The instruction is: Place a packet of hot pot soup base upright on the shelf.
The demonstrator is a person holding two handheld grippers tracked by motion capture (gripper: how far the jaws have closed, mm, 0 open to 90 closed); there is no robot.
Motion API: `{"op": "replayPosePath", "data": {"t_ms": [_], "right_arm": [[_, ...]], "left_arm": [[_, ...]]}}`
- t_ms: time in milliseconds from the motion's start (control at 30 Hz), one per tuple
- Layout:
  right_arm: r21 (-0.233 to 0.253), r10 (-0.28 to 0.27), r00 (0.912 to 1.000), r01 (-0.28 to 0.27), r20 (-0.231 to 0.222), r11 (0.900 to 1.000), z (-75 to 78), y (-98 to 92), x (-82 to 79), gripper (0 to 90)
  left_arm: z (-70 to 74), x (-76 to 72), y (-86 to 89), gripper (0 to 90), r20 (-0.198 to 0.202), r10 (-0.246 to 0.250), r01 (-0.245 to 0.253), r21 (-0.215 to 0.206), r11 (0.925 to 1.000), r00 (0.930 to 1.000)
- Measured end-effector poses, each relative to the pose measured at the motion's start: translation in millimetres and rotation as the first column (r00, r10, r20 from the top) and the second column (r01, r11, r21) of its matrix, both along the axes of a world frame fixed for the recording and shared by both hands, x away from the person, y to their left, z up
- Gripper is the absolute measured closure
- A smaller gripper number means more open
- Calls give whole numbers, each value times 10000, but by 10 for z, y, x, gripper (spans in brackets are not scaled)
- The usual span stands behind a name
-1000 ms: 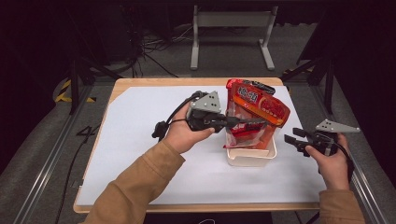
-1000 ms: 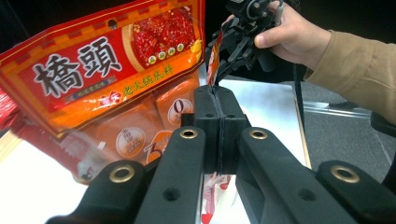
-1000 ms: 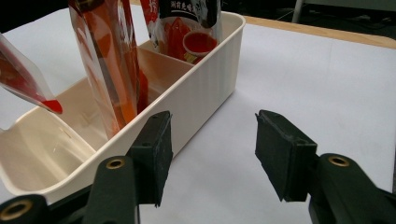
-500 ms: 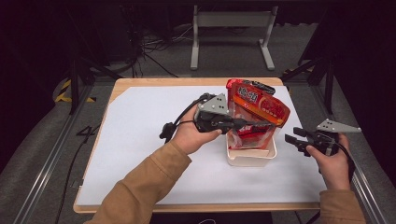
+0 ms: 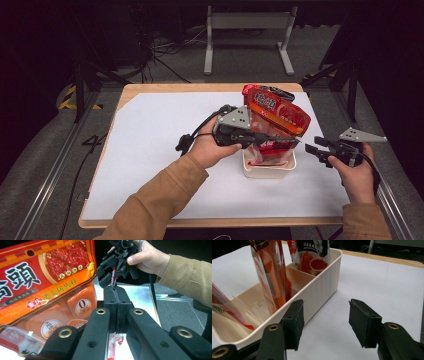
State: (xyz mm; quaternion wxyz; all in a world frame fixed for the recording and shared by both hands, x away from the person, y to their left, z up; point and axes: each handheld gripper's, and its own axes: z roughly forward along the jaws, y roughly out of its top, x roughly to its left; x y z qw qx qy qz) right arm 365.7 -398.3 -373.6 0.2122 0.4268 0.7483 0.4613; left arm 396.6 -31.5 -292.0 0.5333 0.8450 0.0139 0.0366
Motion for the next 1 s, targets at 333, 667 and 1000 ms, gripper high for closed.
{"op": "replayPosePath", "data": {"t_ms": [333,667,1000], "right_arm": [[16,7,10000,-7,-37,10000,-12,0,5,453],[25,-32,9999,32,-117,10000,-29,-6,11,450],[-15,-14,9999,14,-164,10000,-50,-6,19,449]], "left_arm": [[-166,25,-55,900,-260,95,-92,116,9999,9996],[-291,58,-88,899,-474,255,-243,260,9994,9985],[-383,91,-88,897,-646,302,-272,467,9985,9975]]}}
